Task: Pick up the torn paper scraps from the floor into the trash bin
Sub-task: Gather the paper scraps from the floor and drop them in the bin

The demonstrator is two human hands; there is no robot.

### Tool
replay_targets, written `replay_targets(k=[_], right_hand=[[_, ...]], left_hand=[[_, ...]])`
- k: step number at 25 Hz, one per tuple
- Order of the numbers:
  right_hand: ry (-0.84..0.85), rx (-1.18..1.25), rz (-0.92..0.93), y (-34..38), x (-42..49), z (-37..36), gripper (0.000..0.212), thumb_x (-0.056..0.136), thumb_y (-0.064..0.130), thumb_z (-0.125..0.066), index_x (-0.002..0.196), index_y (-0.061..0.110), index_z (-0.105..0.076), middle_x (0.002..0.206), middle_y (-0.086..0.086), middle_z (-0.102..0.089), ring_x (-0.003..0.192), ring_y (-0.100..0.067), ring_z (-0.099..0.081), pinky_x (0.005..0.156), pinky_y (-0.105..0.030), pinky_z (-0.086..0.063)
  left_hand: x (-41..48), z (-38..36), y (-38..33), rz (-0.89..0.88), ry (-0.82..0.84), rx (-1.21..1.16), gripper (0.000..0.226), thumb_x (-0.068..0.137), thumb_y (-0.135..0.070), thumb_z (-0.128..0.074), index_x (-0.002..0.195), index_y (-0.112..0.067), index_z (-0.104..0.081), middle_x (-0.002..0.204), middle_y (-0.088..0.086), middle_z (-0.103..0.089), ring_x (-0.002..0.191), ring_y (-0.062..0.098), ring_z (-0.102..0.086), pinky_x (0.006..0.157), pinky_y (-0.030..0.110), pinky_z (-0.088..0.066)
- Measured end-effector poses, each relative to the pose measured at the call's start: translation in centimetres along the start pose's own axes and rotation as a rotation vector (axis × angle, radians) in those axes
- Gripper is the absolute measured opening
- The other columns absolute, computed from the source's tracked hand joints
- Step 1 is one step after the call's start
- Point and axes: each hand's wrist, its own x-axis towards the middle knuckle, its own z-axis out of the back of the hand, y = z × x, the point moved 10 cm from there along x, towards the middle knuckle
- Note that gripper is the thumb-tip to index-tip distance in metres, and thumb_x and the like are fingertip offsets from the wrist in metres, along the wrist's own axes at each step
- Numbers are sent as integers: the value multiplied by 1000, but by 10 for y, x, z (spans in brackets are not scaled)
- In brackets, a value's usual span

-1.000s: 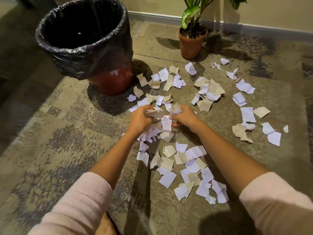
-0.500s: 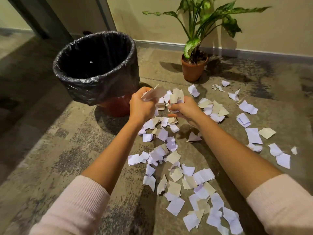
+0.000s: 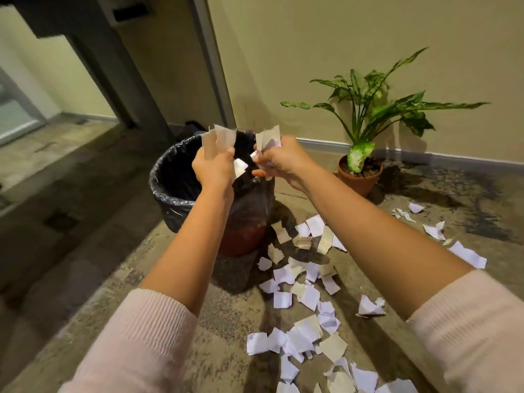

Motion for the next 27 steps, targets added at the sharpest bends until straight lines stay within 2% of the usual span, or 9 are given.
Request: replay_targets(k=[3,6,9,11,14,16,18,22,27], right_hand=[[2,-18,-49,2,17,-24,31,81,-19,-57,102,2,-48,91,-7,-50,89,-25,-59,74,-40,-60],[6,-53,-93,2,25,-41,31,80,-18,-59,101,3,-52,92,-13,-52,87,-29,-58,82,-45,-59],[2,-86,-117,1,32,-48,50,81,-13,-62,125,6,-46,94,-9,-49,83,-22,-54,85,-45,-58],[-5,-102,-115,1,35,-49,47,83,-6,-64,125,7,-48,95,-7,-52,88,-22,-56,83,-45,-58],[27,-166,-146,-6,33,-53,43,86,15,-67,126,12,-52,122,-9,-52,109,-34,-56,82,-45,-58],[59,-191,-154,-10,31,-56,48,88,29,-65,132,17,-49,134,-9,-44,120,-35,-47,87,-45,-55],[75,-165,-141,-10,28,-56,50,89,36,-62,134,20,-49,142,-7,-41,129,-33,-39,92,-44,-50],[90,-122,-114,-3,18,-45,49,91,39,-60,134,18,-50,137,-10,-46,128,-30,-44,99,-47,-48],[36,-99,-92,-3,-8,-5,50,90,43,-60,131,15,-54,125,-11,-53,117,-27,-55,84,-42,-57]], left_hand=[[22,19,18,165,-46,-34,29,83,-2,-65,111,-5,-60,88,6,-61,82,21,-60,67,30,-50],[29,27,35,326,-27,-106,26,85,-11,-67,109,-6,-59,92,7,-62,82,20,-59,78,35,-50],[35,16,47,423,103,-220,53,79,-36,-70,122,-8,-56,119,12,-63,100,26,-64,92,44,-51],[32,16,43,418,79,-284,47,88,-42,-59,125,-13,-53,112,9,-62,102,28,-65,95,47,-51],[26,19,39,428,65,-304,57,93,-53,-46,139,-19,-46,137,7,-49,116,25,-54,89,43,-52],[19,24,34,429,52,-242,58,94,-57,-42,140,-23,-48,138,6,-44,108,19,-46,74,36,-47],[12,23,29,433,72,-223,59,96,-57,-38,140,-20,-48,134,8,-45,101,19,-45,74,33,-38],[0,14,13,342,120,-143,58,97,-56,-36,139,-19,-50,141,5,-46,130,16,-41,88,34,-30],[-30,-14,-7,156,202,-75,49,99,-49,-39,132,-18,-58,138,1,-53,111,7,-47,94,31,-36]])
